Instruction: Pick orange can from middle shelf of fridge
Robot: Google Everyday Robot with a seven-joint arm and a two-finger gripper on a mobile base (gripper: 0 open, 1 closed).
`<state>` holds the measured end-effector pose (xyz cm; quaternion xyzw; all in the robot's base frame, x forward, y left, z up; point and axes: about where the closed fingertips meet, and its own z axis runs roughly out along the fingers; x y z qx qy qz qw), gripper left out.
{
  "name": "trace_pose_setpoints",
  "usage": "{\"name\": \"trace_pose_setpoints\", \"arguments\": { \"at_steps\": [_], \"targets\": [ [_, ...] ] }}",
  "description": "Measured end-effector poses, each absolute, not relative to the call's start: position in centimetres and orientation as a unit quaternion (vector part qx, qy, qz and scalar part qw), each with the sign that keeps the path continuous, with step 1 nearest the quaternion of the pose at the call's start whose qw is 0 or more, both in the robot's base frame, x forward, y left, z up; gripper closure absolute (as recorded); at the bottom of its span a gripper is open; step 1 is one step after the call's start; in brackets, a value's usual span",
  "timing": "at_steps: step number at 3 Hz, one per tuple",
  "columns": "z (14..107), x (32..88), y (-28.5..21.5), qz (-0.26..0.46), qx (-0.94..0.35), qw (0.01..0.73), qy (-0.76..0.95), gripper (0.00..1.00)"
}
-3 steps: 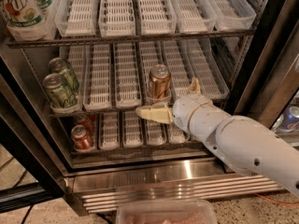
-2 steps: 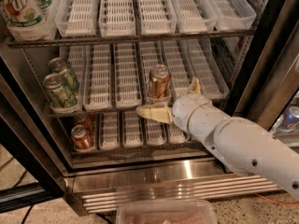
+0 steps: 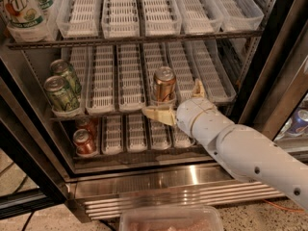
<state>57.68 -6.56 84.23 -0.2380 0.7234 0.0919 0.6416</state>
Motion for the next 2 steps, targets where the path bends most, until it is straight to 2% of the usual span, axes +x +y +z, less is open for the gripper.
{"name": "trace_pose_setpoints", "arguments": {
  "at_steps": [2],
  "targets": [
    [84.33, 58.45, -5.84, 0.094, -0.234, 0.656, 0.711, 0.15]
  ]
}}
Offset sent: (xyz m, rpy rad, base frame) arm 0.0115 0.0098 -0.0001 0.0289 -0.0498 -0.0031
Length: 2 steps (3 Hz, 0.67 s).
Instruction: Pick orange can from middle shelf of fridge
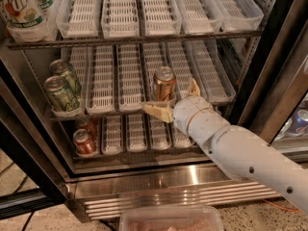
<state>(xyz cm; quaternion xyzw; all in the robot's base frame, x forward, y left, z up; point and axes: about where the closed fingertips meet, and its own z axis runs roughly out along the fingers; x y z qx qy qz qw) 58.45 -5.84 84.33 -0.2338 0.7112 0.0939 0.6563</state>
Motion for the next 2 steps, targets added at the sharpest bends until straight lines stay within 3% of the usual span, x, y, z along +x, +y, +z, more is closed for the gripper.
{"name": "trace_pose_setpoints", "arguments": {
  "at_steps": [2],
  "targets": [
    [83.61, 59.13, -4.76, 0.086, -0.227, 0.665, 0.706, 0.19]
  ]
}}
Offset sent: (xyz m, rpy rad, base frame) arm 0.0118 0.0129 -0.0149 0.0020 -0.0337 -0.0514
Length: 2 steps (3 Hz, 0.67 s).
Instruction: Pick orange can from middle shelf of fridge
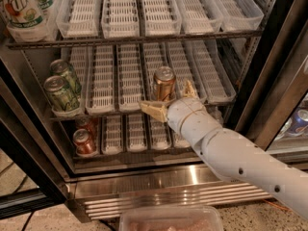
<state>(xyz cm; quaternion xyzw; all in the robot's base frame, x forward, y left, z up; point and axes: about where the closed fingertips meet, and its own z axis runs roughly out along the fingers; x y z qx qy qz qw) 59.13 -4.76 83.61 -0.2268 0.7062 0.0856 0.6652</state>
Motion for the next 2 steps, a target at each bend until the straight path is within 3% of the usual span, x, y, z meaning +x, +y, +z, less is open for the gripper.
{"name": "trace_pose_setpoints", "arguments": {
  "at_steps": [2],
  "targets": [
    [83.23, 60.67, -5.36, 0.068, -0.192, 0.678, 0.706, 0.24]
  ]
}}
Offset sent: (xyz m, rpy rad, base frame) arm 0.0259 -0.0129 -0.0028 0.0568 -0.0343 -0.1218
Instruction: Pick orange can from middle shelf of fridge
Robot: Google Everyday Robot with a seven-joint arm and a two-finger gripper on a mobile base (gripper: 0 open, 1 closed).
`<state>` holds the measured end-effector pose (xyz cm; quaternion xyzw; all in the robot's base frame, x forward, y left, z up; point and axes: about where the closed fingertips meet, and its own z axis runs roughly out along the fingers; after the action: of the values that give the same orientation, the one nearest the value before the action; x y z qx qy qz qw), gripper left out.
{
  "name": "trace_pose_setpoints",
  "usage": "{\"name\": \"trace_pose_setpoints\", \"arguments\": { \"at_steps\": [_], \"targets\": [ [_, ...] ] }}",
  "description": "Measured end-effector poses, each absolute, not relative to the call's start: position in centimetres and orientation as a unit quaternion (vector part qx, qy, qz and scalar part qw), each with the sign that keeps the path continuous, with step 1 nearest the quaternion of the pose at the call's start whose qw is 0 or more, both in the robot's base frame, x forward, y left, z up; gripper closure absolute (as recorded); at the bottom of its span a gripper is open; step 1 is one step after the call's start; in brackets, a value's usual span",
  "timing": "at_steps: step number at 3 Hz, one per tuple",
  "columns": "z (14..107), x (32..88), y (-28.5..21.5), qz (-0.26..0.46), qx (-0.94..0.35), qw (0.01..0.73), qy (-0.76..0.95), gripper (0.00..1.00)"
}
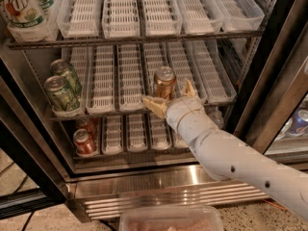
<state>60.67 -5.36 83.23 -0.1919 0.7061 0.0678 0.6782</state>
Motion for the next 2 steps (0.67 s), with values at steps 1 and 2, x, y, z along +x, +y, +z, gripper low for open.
{"name": "trace_pose_setpoints", "arguments": {
  "at_steps": [1, 2],
  "targets": [
    [83.47, 61.41, -5.79, 0.067, -0.174, 0.684, 0.706, 0.26],
    [83.72, 61.97, -6.1, 0.07, -0.158, 0.686, 0.706, 0.27]
  ]
}}
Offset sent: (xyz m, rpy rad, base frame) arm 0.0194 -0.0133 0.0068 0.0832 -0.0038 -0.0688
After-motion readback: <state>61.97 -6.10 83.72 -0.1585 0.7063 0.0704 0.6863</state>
